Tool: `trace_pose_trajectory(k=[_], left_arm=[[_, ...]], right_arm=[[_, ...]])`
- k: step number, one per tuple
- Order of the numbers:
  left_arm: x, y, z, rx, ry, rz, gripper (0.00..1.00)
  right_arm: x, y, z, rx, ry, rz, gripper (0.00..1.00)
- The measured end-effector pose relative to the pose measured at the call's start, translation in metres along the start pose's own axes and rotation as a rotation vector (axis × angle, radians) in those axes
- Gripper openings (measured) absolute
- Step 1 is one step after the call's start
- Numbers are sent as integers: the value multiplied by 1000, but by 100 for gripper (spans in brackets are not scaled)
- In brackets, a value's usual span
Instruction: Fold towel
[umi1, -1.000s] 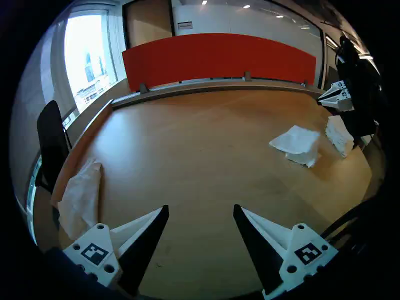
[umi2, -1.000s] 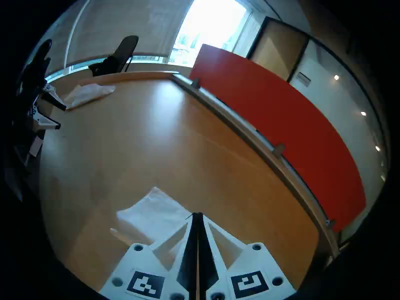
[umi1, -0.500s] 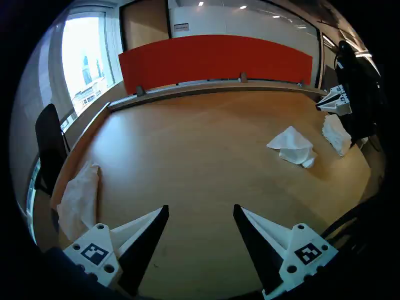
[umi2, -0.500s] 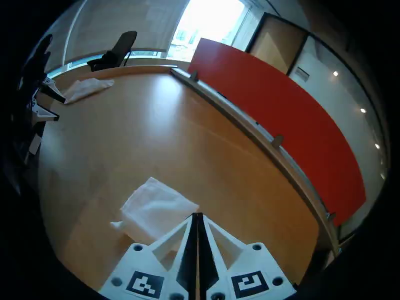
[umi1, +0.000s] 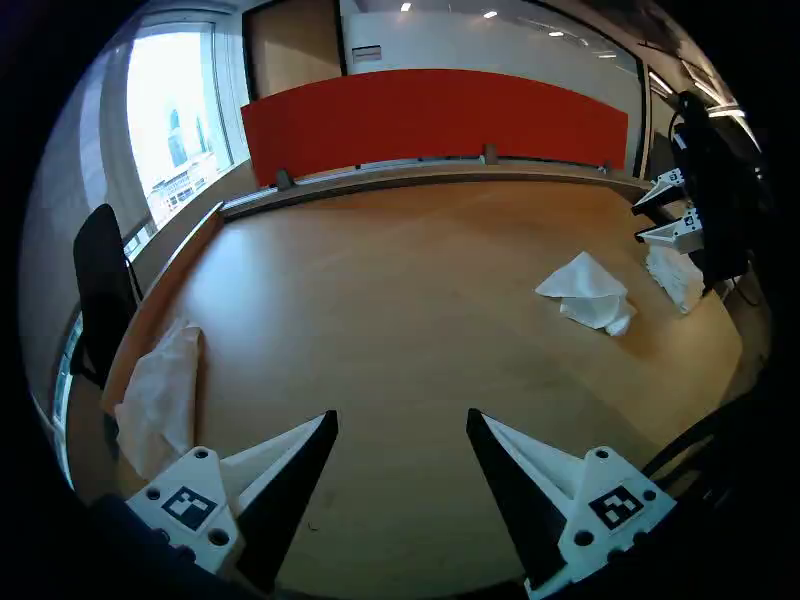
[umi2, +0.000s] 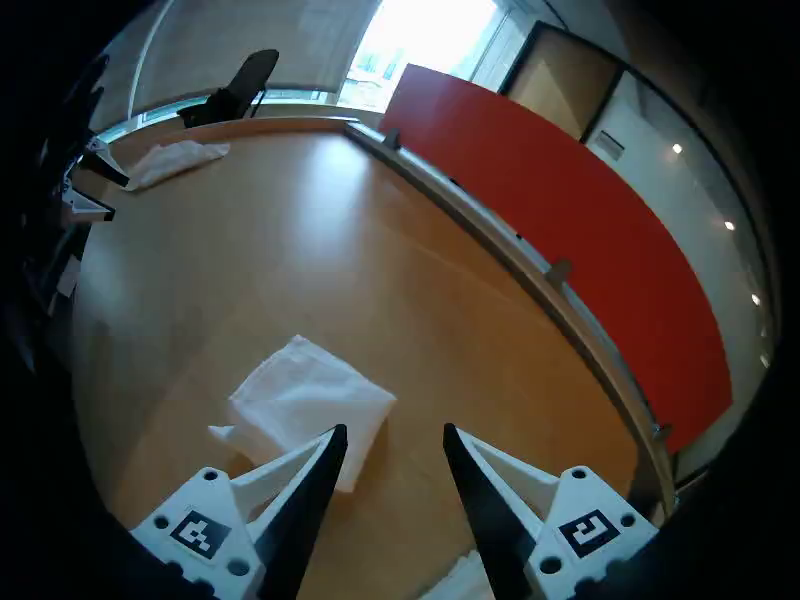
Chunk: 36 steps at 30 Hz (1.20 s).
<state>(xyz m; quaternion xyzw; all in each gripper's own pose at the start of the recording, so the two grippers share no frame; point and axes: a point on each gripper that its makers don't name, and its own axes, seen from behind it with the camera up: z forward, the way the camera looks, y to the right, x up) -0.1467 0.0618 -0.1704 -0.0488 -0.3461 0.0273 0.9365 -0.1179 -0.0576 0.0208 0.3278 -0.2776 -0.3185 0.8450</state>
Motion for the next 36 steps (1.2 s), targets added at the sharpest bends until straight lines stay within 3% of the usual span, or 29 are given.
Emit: trace_pose_trajectory(k=[36], left_arm=[[-22, -2, -1, 27, -42, -26, 96]], right_arm=[[-98, -31, 44, 184, -204, -84, 73]])
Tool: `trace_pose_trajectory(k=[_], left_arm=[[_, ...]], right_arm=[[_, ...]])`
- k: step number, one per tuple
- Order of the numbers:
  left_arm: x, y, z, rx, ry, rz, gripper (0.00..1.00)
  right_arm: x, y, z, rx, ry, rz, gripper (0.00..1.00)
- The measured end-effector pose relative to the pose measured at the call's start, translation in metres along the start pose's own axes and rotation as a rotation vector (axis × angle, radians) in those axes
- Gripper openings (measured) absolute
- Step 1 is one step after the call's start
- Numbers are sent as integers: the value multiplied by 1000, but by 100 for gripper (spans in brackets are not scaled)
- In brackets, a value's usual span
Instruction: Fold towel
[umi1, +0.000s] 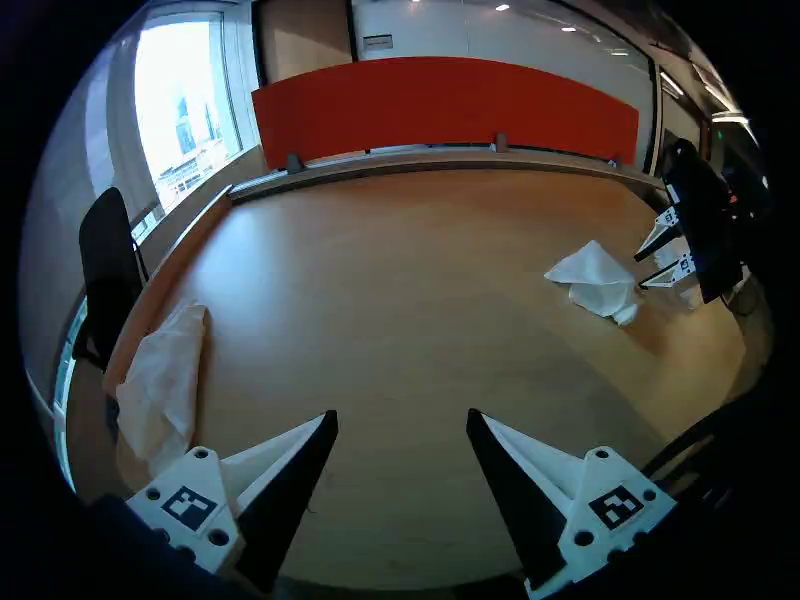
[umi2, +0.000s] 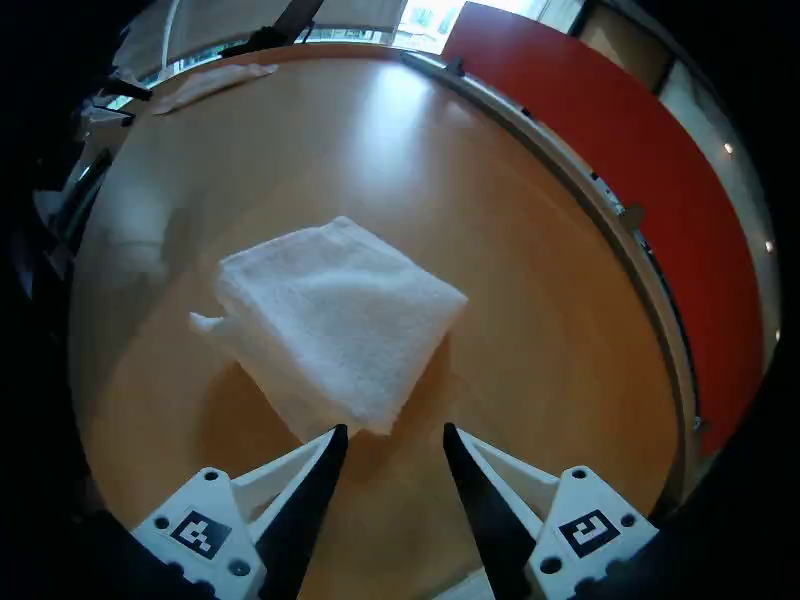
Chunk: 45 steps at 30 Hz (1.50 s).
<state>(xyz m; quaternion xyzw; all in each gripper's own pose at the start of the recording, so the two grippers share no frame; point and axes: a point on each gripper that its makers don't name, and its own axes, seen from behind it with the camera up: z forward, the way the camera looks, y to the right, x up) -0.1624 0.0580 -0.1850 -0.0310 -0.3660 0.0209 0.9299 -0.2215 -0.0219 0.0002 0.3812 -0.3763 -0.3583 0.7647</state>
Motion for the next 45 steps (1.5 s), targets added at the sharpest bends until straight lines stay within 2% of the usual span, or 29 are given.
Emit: trace_pose_trajectory(k=[4, 18, 26, 29, 34, 45], left_arm=[[-3, -1, 0, 2, -5, -2, 96], [-5, -4, 2, 11, -15, -6, 96], [-4, -5, 4, 12, -16, -6, 96], [-4, -4, 4, 12, -17, -5, 96], [-3, -4, 5, 12, -19, -3, 96], [-2, -2, 6, 11, -20, -5, 96]], right_arm=[[-5, -1, 5, 19, -16, -10, 70], [-7, -5, 19, 82, -37, -11, 32], [-7, -8, 22, 102, -42, -10, 17], [-7, -8, 23, 104, -43, -11, 16], [-8, -8, 23, 101, -43, -16, 5], [-7, -10, 21, 108, -39, -3, 5]])
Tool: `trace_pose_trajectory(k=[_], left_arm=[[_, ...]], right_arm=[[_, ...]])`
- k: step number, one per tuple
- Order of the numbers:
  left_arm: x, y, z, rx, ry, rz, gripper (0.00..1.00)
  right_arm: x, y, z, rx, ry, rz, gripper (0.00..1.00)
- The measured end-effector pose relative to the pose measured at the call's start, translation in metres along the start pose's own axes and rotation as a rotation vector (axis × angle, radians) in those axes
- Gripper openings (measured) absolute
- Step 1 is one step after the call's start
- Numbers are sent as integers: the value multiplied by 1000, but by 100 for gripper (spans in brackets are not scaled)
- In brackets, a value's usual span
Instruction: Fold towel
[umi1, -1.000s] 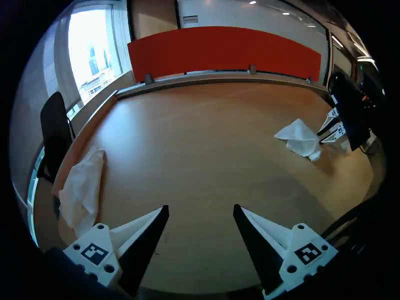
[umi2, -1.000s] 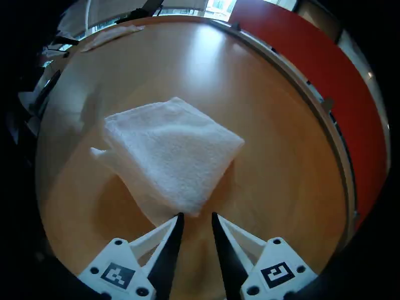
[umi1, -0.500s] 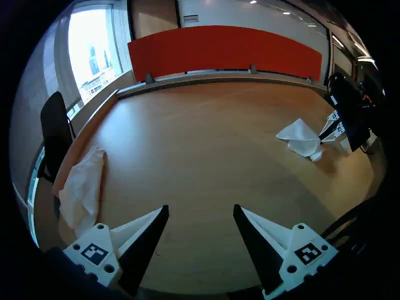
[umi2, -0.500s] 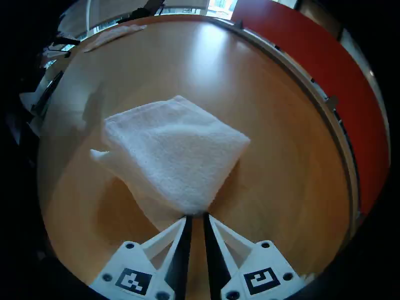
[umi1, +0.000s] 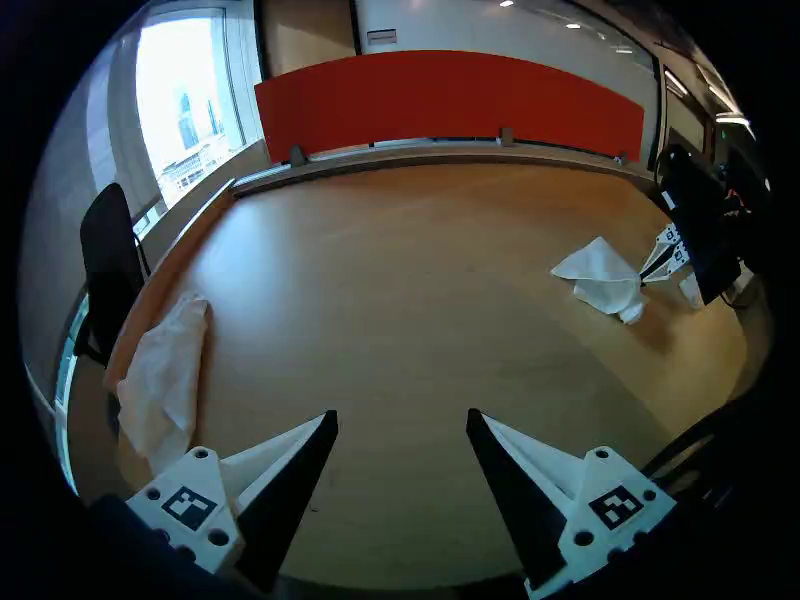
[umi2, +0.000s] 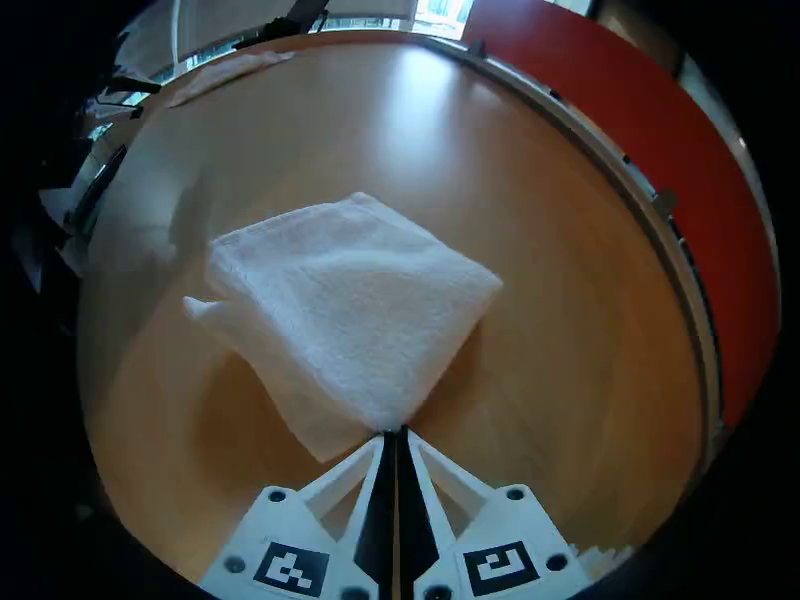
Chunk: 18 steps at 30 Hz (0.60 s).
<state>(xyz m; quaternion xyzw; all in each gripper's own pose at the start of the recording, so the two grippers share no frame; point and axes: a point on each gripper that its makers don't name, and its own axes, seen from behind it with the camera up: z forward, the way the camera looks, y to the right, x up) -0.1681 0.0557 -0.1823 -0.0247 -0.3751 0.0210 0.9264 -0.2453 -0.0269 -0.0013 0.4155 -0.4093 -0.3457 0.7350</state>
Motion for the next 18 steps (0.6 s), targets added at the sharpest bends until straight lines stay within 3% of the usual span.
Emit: trace_pose_trajectory(k=[9, 18], left_arm=[[4, 2, 0, -3, 6, 3, 96], [13, 3, 0, -9, 24, 12, 96]], right_arm=[[13, 3, -10, -37, 45, 17, 5], [42, 13, -40, -113, 142, 56, 5]])
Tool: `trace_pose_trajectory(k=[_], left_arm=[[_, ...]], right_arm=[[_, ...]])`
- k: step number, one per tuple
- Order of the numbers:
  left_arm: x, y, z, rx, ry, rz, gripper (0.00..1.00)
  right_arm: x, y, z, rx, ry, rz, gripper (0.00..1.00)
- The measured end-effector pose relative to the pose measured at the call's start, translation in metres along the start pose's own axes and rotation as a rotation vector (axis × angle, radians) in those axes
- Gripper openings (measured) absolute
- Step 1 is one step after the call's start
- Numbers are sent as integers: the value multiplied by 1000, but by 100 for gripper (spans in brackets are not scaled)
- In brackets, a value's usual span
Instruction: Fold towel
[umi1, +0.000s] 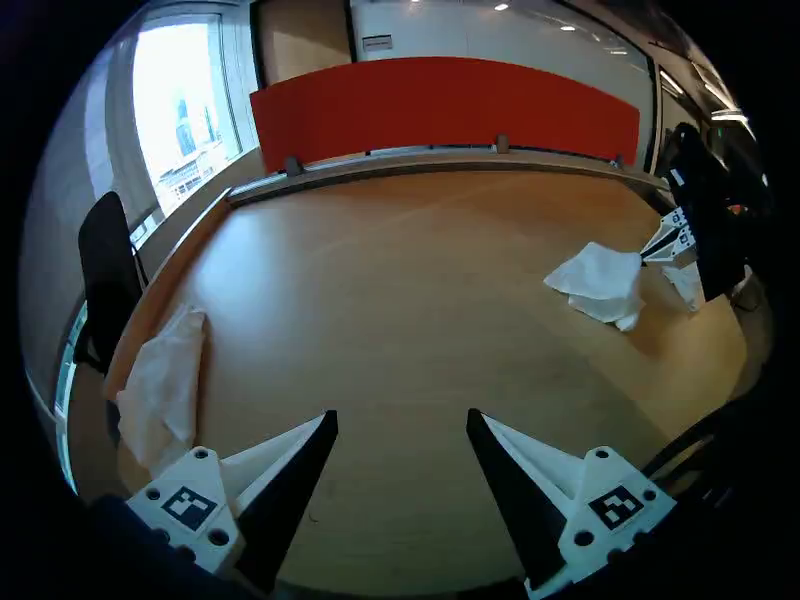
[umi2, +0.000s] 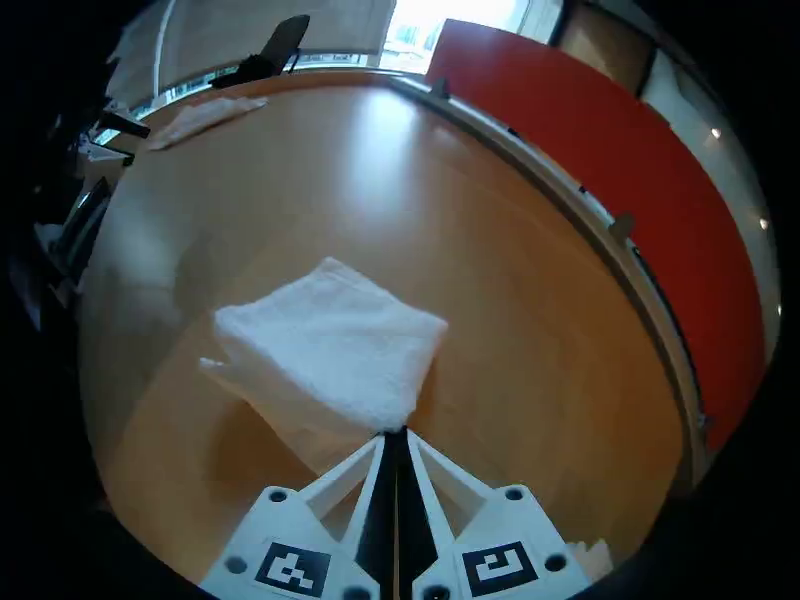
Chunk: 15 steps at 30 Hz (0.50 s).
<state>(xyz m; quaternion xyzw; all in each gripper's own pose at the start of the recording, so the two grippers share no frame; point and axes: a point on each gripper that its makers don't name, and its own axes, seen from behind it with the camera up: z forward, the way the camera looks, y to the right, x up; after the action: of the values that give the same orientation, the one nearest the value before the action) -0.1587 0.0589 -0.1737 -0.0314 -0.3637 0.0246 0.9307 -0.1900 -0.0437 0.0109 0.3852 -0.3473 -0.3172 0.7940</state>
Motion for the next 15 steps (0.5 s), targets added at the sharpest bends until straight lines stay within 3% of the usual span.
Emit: trace_pose_trajectory(k=[15], left_arm=[[17, 7, 0, -25, 31, 26, 96]], right_arm=[[66, 19, -55, -145, 165, 46, 5]])
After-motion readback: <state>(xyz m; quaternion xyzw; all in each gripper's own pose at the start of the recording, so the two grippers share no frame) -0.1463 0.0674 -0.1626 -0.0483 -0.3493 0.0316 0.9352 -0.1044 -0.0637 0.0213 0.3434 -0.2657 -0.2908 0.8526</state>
